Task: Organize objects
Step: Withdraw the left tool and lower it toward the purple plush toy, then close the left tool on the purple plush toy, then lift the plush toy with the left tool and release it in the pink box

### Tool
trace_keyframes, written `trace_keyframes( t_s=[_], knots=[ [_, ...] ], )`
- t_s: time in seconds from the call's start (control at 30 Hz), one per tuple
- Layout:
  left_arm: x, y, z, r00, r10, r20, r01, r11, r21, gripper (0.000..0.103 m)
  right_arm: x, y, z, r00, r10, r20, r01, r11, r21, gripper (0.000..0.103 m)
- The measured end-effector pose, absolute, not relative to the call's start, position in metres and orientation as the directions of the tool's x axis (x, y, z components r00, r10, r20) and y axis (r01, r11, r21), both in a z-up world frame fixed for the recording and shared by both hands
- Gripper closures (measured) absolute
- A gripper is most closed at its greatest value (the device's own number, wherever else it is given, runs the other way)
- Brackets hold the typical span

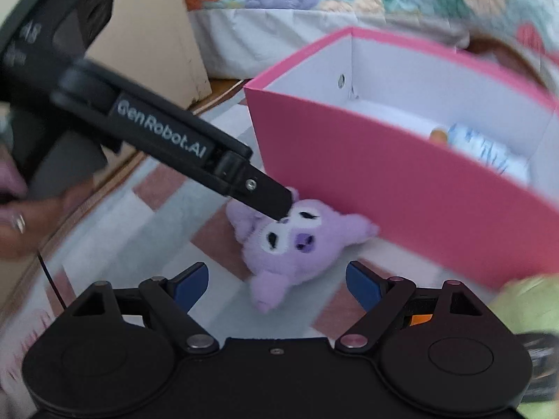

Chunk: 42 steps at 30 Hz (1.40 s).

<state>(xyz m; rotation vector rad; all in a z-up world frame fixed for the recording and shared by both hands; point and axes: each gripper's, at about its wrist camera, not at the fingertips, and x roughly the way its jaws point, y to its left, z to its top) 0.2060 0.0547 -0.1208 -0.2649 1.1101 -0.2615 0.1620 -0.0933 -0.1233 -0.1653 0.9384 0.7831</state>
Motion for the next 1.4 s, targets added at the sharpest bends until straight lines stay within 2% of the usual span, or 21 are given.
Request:
trace_keyframes(
  t_s=[0.07, 0.27, 0.4, 0.53, 0.6, 0.63, 0.77, 0.83, 0.9, 1.1, 1.27, 1.4],
  knots=[
    [0.207, 0.057, -0.127, 0.418, -0.343, -0.841, 0.072, 0.935, -0.346, 0.022, 0.167, -0.09, -0.133, 0.326, 0.537, -0.778, -0.633, 0.735, 0.242, 0.014],
    [0.204, 0.068, -0.145, 0.417, -0.376, -0.828, 0.021, 0.914, -0.405, 0.022, 0.171, -0.088, -0.146, 0.345, 0.51, -0.788, -0.62, 0.754, 0.216, 0.014],
    [0.2, 0.068, -0.15, 0.465, -0.311, -0.829, 0.023, 0.94, -0.34, 0.022, 0.169, -0.09, -0.149, 0.353, 0.509, -0.785, -0.618, 0.757, 0.212, 0.016],
    [0.201, 0.067, -0.153, 0.479, -0.331, -0.813, 0.021, 0.93, -0.366, 0.025, 0.164, -0.084, -0.153, 0.394, 0.483, -0.782, -0.633, 0.759, 0.15, 0.02],
    [0.201, 0.063, -0.153, 0.487, -0.345, -0.803, 0.042, 0.927, -0.373, 0.034, 0.161, -0.084, -0.153, 0.411, 0.474, -0.779, -0.635, 0.762, 0.129, 0.025],
    [0.2, 0.062, -0.151, 0.491, -0.361, -0.793, 0.055, 0.921, -0.385, 0.046, 0.168, -0.084, -0.152, 0.414, 0.474, -0.777, -0.633, 0.764, 0.128, 0.029],
    [0.197, 0.053, -0.148, 0.501, -0.352, -0.79, 0.093, 0.93, -0.355, 0.056, 0.174, -0.093, -0.148, 0.406, 0.482, -0.776, -0.611, 0.775, 0.162, 0.035],
    [0.197, 0.048, -0.148, 0.504, -0.329, -0.799, 0.119, 0.942, -0.313, 0.056, 0.178, -0.097, -0.151, 0.387, 0.489, -0.782, -0.6, 0.777, 0.189, 0.036],
    [0.198, 0.048, -0.149, 0.493, -0.33, -0.805, 0.106, 0.941, -0.32, 0.056, 0.175, -0.094, -0.151, 0.4, 0.477, -0.783, -0.61, 0.776, 0.162, 0.036],
    [0.199, 0.055, -0.152, 0.454, -0.352, -0.818, 0.021, 0.923, -0.385, 0.056, 0.174, -0.094, -0.15, 0.388, 0.458, -0.8, -0.582, 0.795, 0.172, 0.035],
    [0.195, 0.062, -0.161, 0.398, -0.44, -0.805, -0.083, 0.856, -0.51, 0.057, 0.171, -0.104, -0.143, 0.377, 0.452, -0.809, -0.57, 0.801, 0.183, 0.044],
    [0.189, 0.049, -0.154, 0.387, -0.415, -0.823, -0.026, 0.888, -0.46, 0.057, 0.168, -0.113, -0.141, 0.369, 0.458, -0.808, -0.572, 0.798, 0.191, 0.045]
  ],
)
